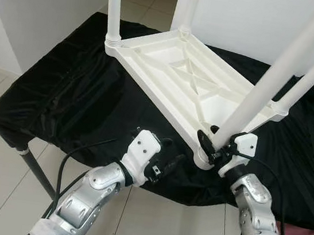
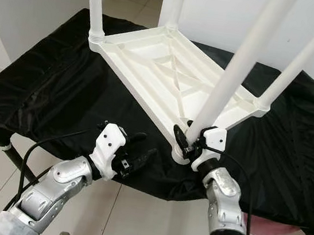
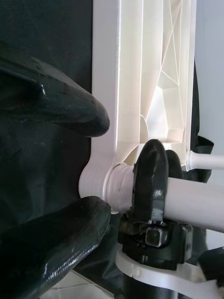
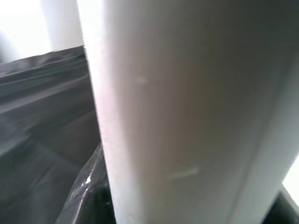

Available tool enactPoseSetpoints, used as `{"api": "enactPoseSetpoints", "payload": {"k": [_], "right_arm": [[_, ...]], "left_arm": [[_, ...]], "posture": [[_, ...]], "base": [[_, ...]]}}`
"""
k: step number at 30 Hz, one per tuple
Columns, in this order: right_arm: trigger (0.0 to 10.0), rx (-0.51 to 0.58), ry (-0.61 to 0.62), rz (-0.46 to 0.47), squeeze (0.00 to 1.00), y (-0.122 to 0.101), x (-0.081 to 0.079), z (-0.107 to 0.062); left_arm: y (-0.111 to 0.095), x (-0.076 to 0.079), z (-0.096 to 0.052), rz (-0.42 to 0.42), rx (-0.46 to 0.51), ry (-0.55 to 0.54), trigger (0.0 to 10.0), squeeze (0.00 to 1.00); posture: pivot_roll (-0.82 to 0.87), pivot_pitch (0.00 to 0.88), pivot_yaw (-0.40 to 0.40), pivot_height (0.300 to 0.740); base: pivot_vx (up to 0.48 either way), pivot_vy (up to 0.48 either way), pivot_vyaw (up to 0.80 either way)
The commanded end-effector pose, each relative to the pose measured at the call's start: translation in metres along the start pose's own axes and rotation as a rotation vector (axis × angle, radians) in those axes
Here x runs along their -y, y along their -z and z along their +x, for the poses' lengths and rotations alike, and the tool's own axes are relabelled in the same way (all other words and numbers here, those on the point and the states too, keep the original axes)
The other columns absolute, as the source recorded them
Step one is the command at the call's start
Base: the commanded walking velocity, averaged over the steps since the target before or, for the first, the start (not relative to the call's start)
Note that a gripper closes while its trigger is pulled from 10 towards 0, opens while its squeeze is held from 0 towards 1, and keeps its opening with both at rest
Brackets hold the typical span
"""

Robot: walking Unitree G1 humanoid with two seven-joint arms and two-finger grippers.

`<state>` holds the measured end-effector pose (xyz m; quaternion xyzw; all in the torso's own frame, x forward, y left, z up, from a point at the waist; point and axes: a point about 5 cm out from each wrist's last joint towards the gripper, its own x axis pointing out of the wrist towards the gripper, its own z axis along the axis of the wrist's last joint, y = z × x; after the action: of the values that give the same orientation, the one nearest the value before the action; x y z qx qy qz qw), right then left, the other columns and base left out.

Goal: Building children table

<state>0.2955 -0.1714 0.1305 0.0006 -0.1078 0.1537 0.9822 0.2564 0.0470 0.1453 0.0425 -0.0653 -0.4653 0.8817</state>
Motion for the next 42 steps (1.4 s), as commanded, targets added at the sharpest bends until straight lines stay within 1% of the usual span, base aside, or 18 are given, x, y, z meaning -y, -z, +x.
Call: {"api": "enactPoseSetpoints", "payload": {"k": [1,4,8,9,10,11,13,14,16,18,23,27,30,32,33,36,37,42], "right_arm": [[10.0,-0.044,0.108,0.012,0.00,0.009,0.001,-0.008],[10.0,-0.050,0.225,0.011,0.00,0.012,-0.004,-0.012],[10.0,-0.083,0.445,0.013,0.00,0.016,-0.009,-0.018],[10.0,-0.083,0.445,0.013,0.00,0.016,-0.009,-0.018],[10.0,-0.096,0.521,0.021,0.00,0.017,-0.010,-0.020],[10.0,-0.096,0.521,0.021,0.00,0.017,-0.010,-0.020],[10.0,-0.106,0.584,0.042,0.00,0.018,-0.012,-0.020],[10.0,-0.106,0.584,0.042,0.00,0.018,-0.012,-0.020],[10.0,-0.093,0.524,0.026,0.00,0.015,-0.022,-0.014],[10.0,-0.088,0.504,0.009,0.00,0.013,-0.026,-0.012],[10.0,-0.108,0.483,0.015,0.00,0.015,-0.026,-0.014],[10.0,-0.109,0.492,-0.003,0.00,0.014,-0.026,-0.014],[10.0,-0.092,0.478,-0.041,0.00,0.011,-0.024,-0.016],[10.0,-0.089,0.472,-0.039,0.00,0.012,-0.022,-0.018],[10.0,-0.082,0.463,-0.040,0.35,0.012,-0.021,-0.019],[10.0,-0.076,0.454,-0.042,0.35,0.012,-0.021,-0.020],[10.0,-0.076,0.430,-0.029,1.00,0.012,-0.021,-0.020],[10.0,-0.069,0.369,-0.005,1.00,0.015,-0.017,-0.021]], "left_arm": [[0.001,0.002,0.003,0.023,-0.003,0.014,10.0,0.00],[0.000,0.002,0.003,0.028,0.000,0.015,10.0,0.00],[0.001,0.002,0.005,0.030,-0.001,0.024,10.0,0.00],[0.001,0.002,0.005,0.030,-0.001,0.024,10.0,0.00],[0.001,0.001,0.006,0.034,0.001,0.020,10.0,0.00],[0.001,0.001,0.006,0.034,0.001,0.020,10.0,0.00],[0.000,-0.001,0.007,0.038,0.004,0.014,10.0,0.00],[0.000,-0.001,0.007,0.038,0.004,0.014,10.0,0.00],[0.000,0.000,0.009,0.036,0.008,0.015,10.0,0.00],[0.001,0.001,0.009,0.035,0.010,0.017,10.0,0.00],[0.001,0.001,0.009,0.050,0.010,0.024,10.0,0.00],[0.002,0.000,0.009,0.052,0.009,0.023,10.0,0.00],[0.003,0.000,0.009,0.058,0.007,0.024,10.0,0.00],[0.002,-0.001,0.009,0.065,0.008,0.025,10.0,0.00],[0.002,-0.001,0.010,0.066,0.009,0.023,10.0,0.00],[0.002,-0.002,0.010,0.065,0.010,0.022,10.0,0.00],[0.001,-0.003,0.010,0.065,0.013,0.019,10.0,0.00],[0.003,-0.003,0.010,0.072,0.011,0.021,10.0,0.00]], "posture": [[0.02,0.082,-0.074,0.740],[0.02,0.081,-0.074,0.740],[0.02,0.076,-0.084,0.740],[0.02,0.076,-0.084,0.740],[0.02,0.074,-0.088,0.740],[0.02,0.074,-0.088,0.740],[0.02,0.069,-0.090,0.740],[0.02,0.069,-0.090,0.740],[0.02,0.065,-0.094,0.740],[0.02,0.062,-0.096,0.740],[0.03,0.052,-0.104,0.740],[0.03,0.046,-0.105,0.740],[0.03,0.040,-0.104,0.740],[0.04,0.038,-0.107,0.740],[0.04,0.036,-0.112,0.740],[0.04,0.036,-0.112,0.740],[0.04,0.033,-0.113,0.740],[0.04,0.019,-0.107,0.740]], "base": [[0.000,0.000,0.00],[0.000,0.000,0.00],[0.000,0.000,0.00],[0.000,0.000,0.00],[0.000,0.000,0.00],[0.000,0.000,0.00],[0.000,0.000,0.00],[0.000,0.000,0.00],[0.000,0.000,0.00],[0.000,0.000,0.00],[0.000,0.000,0.00],[0.000,0.000,0.00],[0.000,0.000,0.00],[0.000,0.000,0.00],[0.000,0.000,0.00],[0.000,0.000,0.00],[0.000,0.000,0.00],[0.000,0.000,0.00]]}}
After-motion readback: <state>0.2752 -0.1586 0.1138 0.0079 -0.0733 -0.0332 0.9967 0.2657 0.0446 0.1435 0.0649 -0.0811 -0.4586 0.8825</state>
